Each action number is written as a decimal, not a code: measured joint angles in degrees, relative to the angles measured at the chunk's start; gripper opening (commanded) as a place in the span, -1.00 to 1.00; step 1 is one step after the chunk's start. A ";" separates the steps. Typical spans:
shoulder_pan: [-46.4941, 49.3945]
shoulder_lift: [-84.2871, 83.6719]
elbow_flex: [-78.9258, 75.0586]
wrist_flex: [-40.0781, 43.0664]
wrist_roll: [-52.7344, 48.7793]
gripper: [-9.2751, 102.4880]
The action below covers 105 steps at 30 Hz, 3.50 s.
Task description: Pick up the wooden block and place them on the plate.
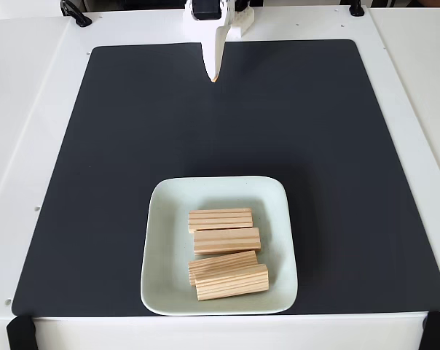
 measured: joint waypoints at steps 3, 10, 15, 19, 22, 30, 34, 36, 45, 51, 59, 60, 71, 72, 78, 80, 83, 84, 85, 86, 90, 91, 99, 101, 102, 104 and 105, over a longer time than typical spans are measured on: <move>0.00 0.09 -0.35 2.46 0.00 -0.84; 0.00 0.09 -0.35 2.99 0.00 -0.84; 0.00 0.09 -0.35 2.99 0.00 -0.84; 0.00 0.09 -0.35 2.99 0.00 -0.84; 0.00 0.09 -0.35 2.99 0.00 -0.84; 2.90 0.09 -0.35 2.99 0.00 -0.84; 3.16 0.09 -0.35 2.99 0.00 -0.84; 3.25 0.09 -0.35 2.99 0.00 -0.84; 3.16 0.09 -0.35 2.99 0.00 -0.84; 3.16 0.09 -0.35 2.99 0.00 -0.84; 3.16 0.09 -0.35 2.99 0.00 -0.84; 3.16 0.09 -0.35 2.99 0.00 -0.84; 3.16 0.09 -0.35 2.99 0.00 -0.84; 3.16 0.09 -0.35 2.99 0.00 -0.84; 3.16 0.09 -0.35 2.99 0.00 -0.84; 3.16 0.09 -0.35 2.99 0.00 -0.84; 3.16 0.09 -0.35 2.99 0.00 -0.84; 3.16 0.09 -0.35 2.99 0.00 -0.84; 3.16 0.09 -0.35 2.99 0.00 -0.84; 3.16 0.09 -0.35 2.99 0.00 -0.84; 3.16 0.09 -0.35 2.99 0.00 -0.84; 3.16 0.09 -0.35 2.99 0.00 -0.84; 3.16 0.09 -0.35 2.99 0.00 -0.84; 3.16 0.09 -0.35 2.99 0.00 -0.84; 3.16 0.09 -0.35 2.99 0.00 -0.84; 3.16 0.09 -0.35 2.99 0.00 -0.84; 3.16 0.09 -0.35 2.99 0.00 -0.84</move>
